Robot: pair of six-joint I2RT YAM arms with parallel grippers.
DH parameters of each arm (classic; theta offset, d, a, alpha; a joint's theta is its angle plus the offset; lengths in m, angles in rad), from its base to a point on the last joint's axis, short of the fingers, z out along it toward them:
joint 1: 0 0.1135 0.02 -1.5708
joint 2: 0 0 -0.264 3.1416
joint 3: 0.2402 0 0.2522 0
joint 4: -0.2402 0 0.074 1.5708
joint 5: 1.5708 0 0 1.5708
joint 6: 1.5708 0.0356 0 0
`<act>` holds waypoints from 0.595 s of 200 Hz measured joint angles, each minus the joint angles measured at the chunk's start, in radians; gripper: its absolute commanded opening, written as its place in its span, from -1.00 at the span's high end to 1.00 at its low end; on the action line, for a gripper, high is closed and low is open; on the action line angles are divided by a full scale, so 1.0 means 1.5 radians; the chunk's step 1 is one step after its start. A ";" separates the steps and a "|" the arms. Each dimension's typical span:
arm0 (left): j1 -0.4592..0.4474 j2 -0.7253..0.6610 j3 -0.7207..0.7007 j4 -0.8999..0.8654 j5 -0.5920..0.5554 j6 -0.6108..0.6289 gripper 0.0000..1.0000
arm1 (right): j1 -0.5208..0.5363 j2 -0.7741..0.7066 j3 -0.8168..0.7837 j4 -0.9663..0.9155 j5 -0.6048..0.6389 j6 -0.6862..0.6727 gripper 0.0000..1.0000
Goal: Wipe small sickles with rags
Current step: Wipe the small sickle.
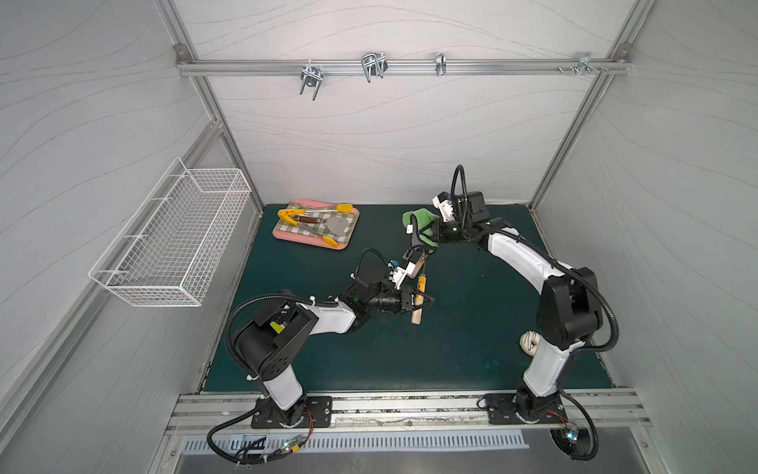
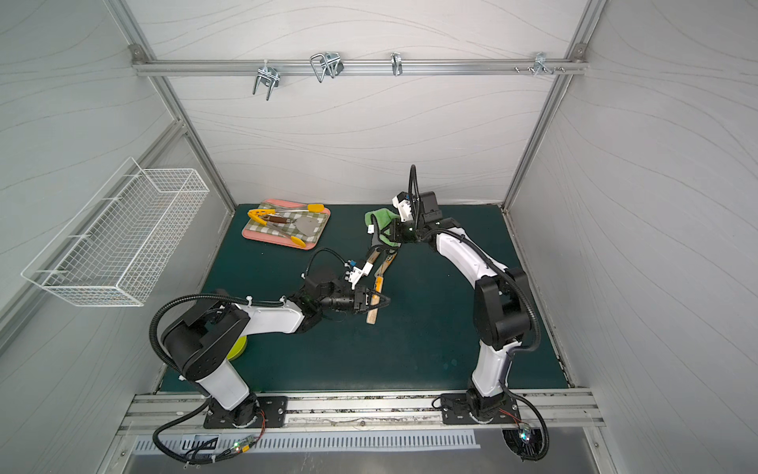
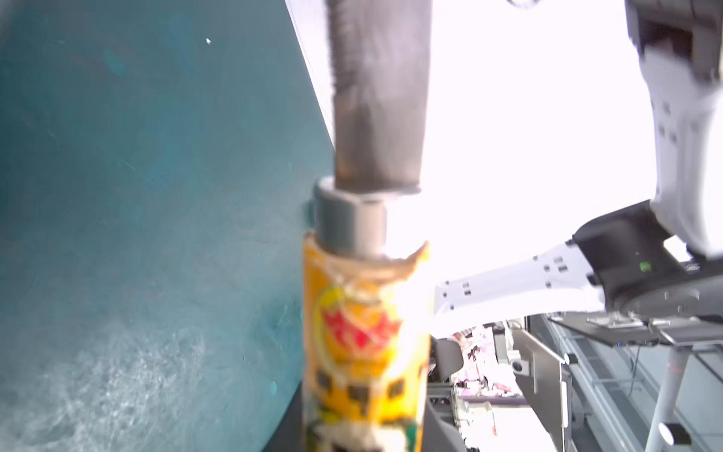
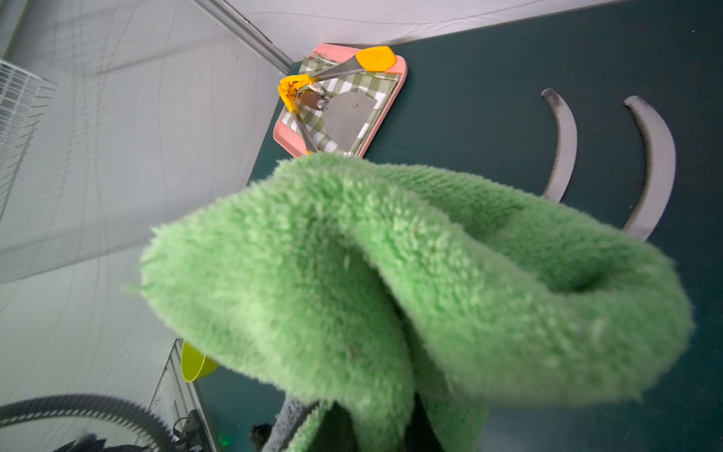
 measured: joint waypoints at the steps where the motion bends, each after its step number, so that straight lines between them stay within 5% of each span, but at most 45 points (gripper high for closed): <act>1: 0.000 -0.001 0.000 -0.001 0.001 0.002 1.00 | -0.001 0.003 0.003 0.000 0.001 0.000 0.91; 67: -0.006 -0.018 -0.011 0.007 0.017 0.061 1.00 | -0.062 0.066 0.090 -0.029 0.059 -0.010 0.91; 119: -0.001 -0.017 -0.020 0.006 0.012 0.081 1.00 | -0.111 -0.086 -0.029 -0.063 0.095 -0.010 0.88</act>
